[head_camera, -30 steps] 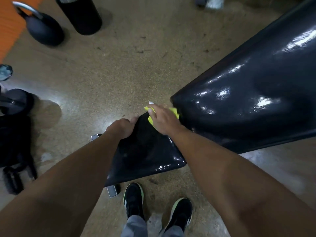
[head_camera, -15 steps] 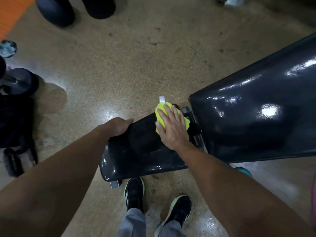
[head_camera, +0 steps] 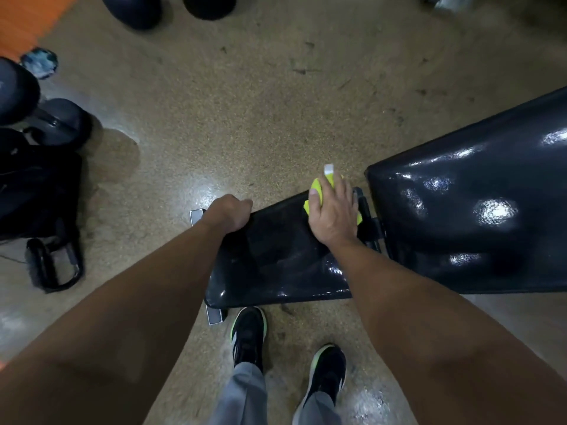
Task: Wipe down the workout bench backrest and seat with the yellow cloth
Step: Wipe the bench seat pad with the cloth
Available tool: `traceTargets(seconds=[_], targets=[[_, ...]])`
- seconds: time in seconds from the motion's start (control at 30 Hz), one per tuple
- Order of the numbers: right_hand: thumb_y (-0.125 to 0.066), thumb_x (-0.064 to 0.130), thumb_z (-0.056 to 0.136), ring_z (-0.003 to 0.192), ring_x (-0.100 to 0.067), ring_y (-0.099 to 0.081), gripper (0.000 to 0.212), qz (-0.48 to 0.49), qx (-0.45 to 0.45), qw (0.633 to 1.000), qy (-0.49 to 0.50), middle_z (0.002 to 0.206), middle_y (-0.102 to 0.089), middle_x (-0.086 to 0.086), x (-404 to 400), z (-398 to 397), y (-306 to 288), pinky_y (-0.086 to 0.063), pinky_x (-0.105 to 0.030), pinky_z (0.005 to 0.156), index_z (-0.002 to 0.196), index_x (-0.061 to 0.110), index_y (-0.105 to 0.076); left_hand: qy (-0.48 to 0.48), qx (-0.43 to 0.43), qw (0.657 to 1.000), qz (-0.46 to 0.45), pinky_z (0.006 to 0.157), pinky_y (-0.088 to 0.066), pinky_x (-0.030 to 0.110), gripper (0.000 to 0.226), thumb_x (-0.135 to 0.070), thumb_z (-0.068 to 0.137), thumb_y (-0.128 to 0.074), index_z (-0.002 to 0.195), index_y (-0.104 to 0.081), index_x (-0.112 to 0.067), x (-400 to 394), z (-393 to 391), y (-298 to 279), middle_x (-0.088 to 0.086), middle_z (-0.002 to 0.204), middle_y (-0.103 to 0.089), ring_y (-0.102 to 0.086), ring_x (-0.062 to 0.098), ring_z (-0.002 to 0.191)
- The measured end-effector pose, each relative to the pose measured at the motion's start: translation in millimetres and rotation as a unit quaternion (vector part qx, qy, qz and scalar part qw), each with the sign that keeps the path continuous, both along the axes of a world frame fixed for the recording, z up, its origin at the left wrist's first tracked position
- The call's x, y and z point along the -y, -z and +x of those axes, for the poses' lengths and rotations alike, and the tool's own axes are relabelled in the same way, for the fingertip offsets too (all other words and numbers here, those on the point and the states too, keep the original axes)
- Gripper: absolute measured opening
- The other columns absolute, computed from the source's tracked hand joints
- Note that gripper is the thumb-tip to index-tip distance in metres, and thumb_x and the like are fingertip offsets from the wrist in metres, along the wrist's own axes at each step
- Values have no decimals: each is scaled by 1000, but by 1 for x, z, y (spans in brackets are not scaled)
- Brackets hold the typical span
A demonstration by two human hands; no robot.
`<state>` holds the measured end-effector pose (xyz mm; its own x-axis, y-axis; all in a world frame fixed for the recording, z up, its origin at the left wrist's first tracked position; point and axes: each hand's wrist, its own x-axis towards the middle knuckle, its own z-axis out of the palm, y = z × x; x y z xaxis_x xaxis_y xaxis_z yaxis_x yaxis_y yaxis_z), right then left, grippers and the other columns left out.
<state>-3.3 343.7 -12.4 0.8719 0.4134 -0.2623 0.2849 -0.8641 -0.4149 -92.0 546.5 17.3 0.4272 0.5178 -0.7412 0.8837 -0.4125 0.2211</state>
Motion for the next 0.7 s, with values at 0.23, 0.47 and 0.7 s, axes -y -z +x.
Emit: traceTargets(seconds=[0.23, 0.47, 0.7], targets=[[-20, 54, 102, 157, -33, -9, 63, 18, 28, 996, -88, 169, -24, -4, 12, -29, -4, -7, -62, 125, 155, 27, -40, 17, -50, 998, -16, 79, -43, 35, 34, -37, 87, -44, 98, -59, -8, -9, -11, -12, 13, 107, -61, -54, 27, 89], [-27, 50, 107, 157, -36, -3, 55, -28, -16, 999, -24, 170, -18, -5, -16, -15, -6, -6, -67, 122, 155, 27, -39, -14, -53, 998, -11, 81, -42, 34, 40, -35, 89, -44, 110, -58, -3, -4, -12, -14, 17, 112, -59, -55, 31, 96], [-19, 56, 102, 158, -31, -3, 64, -16, -6, 996, -82, 171, -17, -2, 11, -17, -7, -8, -65, 123, 158, 29, -35, -66, -29, 997, -6, 68, -42, 32, 40, -38, 84, -48, 99, -60, -3, -8, -18, -19, 10, 88, -61, -59, 27, 81]])
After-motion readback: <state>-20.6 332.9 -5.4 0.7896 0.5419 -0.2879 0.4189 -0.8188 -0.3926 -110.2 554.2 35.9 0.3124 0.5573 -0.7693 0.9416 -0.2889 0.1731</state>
